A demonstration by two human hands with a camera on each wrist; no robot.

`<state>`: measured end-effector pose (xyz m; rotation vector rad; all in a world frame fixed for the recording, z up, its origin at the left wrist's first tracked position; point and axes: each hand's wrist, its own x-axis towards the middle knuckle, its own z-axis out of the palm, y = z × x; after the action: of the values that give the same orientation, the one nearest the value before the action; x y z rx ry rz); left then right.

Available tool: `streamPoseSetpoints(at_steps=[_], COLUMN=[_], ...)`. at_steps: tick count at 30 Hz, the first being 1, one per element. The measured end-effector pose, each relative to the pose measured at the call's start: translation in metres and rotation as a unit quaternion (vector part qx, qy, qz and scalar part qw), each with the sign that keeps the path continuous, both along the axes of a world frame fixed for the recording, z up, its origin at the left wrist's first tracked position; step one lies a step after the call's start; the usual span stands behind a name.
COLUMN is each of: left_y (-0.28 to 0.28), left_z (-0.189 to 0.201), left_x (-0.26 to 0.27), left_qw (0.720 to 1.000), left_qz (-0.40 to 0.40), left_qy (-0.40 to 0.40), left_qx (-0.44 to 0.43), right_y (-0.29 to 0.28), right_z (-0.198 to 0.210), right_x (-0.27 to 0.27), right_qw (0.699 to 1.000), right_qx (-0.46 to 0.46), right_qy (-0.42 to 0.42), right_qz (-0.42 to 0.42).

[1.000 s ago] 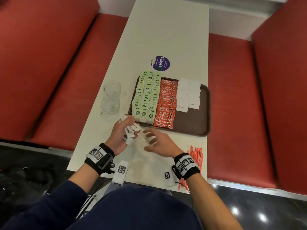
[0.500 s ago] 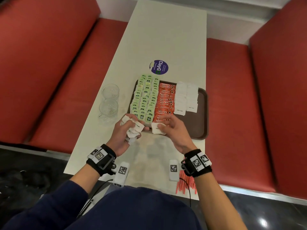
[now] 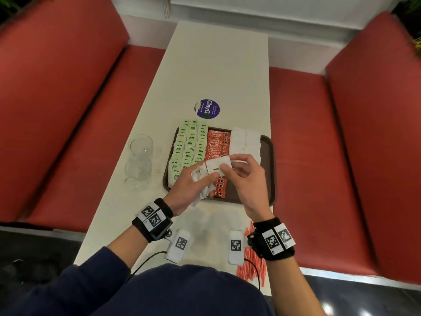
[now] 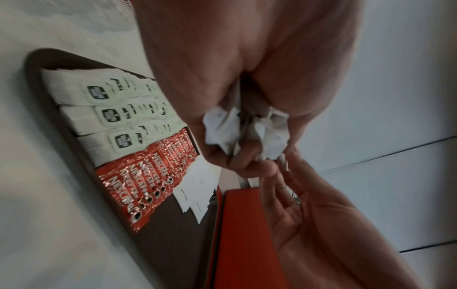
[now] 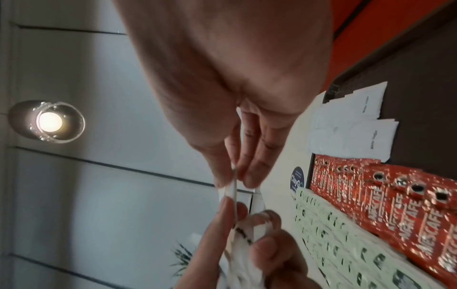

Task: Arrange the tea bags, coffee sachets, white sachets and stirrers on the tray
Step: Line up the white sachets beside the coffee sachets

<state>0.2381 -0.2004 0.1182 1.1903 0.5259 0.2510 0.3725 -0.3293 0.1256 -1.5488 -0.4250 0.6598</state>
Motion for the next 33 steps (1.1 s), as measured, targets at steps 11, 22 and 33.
streamPoseSetpoints(at_steps=[11, 22, 33], left_y=[0.019, 0.009, 0.016], left_z=[-0.015, -0.04, -0.042], left_x=[0.025, 0.031, 0.022], left_qw=[0.993, 0.994, 0.993], left_qz=[-0.035, -0.016, 0.051], left_qy=[0.046, 0.096, 0.099], left_qx=[0.102, 0.04, -0.028], right_y=[-0.019, -0.045, -0.023], right_z=[-0.011, -0.055, -0.144], right_x=[0.031, 0.075, 0.16], right_qw=[0.999, 0.988, 0.936], right_qx=[-0.021, -0.127, -0.329], right_qy=[0.044, -0.028, -0.094], right_qz=[0.01, -0.082, -0.078])
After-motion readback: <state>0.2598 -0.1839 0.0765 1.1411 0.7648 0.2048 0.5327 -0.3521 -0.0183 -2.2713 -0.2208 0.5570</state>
